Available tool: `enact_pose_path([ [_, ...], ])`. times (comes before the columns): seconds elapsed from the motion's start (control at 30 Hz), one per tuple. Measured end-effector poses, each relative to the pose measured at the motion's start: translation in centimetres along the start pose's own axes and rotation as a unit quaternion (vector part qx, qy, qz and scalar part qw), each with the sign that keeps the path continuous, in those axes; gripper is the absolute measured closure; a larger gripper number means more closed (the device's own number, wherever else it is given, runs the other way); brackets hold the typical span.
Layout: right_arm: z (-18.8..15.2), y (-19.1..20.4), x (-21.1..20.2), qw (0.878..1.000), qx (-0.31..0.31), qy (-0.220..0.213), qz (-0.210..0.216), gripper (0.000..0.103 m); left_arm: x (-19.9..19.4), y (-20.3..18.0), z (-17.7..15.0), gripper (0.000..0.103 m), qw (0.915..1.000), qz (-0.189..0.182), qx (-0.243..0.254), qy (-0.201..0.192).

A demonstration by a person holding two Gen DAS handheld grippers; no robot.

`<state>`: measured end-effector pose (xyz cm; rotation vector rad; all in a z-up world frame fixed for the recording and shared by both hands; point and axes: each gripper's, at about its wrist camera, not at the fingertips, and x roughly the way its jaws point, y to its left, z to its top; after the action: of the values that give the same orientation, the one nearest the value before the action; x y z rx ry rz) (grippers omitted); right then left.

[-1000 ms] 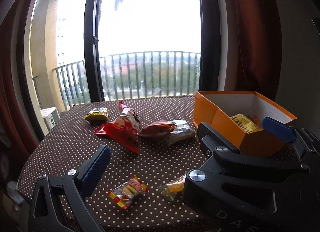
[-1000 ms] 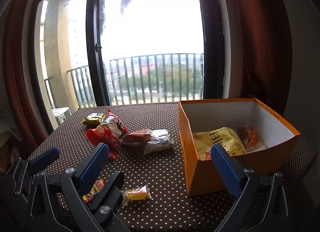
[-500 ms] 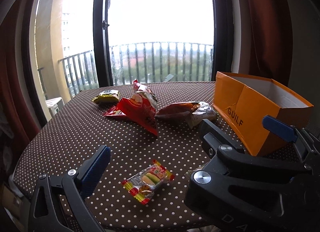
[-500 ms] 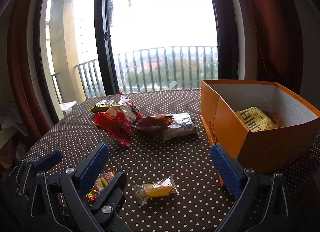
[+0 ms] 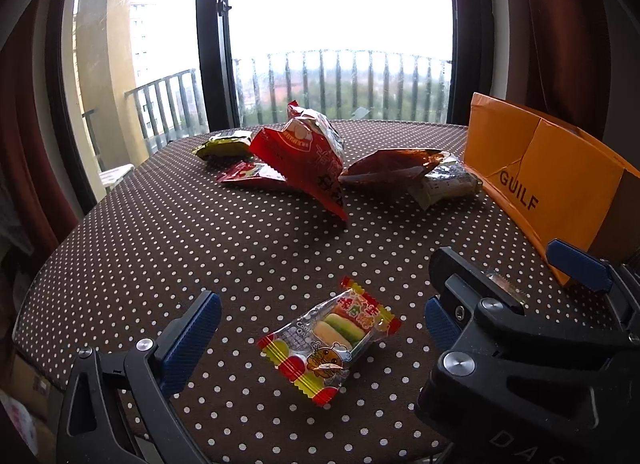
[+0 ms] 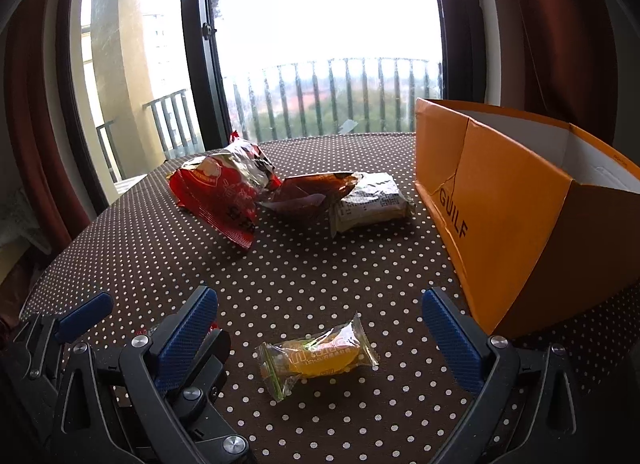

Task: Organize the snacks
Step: 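Grasp the red-and-yellow candy pack with the left tool while the right tool grasps the yellow cake packet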

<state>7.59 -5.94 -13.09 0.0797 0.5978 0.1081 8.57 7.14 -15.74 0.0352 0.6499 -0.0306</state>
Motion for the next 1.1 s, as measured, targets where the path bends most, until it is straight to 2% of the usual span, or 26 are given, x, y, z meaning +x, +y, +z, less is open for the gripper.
enact_pose_path([
  [0.1,-0.4,0.0,0.7,1.0,0.004,0.013,-0.001,0.0,0.7,0.2,-0.3,0.003,0.9999,-0.001,-0.008,0.013],
  [0.23,-0.8,-0.2,1.7,0.999,0.011,0.034,-0.002,0.0,1.9,0.4,-0.8,0.019,0.9987,-0.015,-0.024,0.041],
  [0.3,-1.1,-0.1,2.2,0.999,0.011,0.046,-0.001,0.0,1.8,0.3,-1.0,0.022,0.9993,-0.007,-0.017,0.032],
  [0.63,-1.1,0.0,2.9,0.998,0.009,0.056,-0.007,0.0,1.6,-0.8,-1.1,0.046,0.9996,-0.019,-0.006,0.018],
  [0.73,-1.0,-0.1,2.9,0.998,0.006,0.058,-0.011,0.001,1.6,-0.8,-1.1,0.049,0.9995,-0.023,-0.007,0.019],
  [0.87,-0.8,0.0,3.1,0.998,0.003,0.063,-0.005,0.005,1.5,-1.1,-1.1,0.057,0.9994,-0.029,-0.002,0.018],
  [1.1,-0.8,0.5,2.8,0.998,-0.003,0.068,0.009,0.009,1.2,-0.4,-1.2,0.058,0.9993,-0.032,-0.005,0.02],
])
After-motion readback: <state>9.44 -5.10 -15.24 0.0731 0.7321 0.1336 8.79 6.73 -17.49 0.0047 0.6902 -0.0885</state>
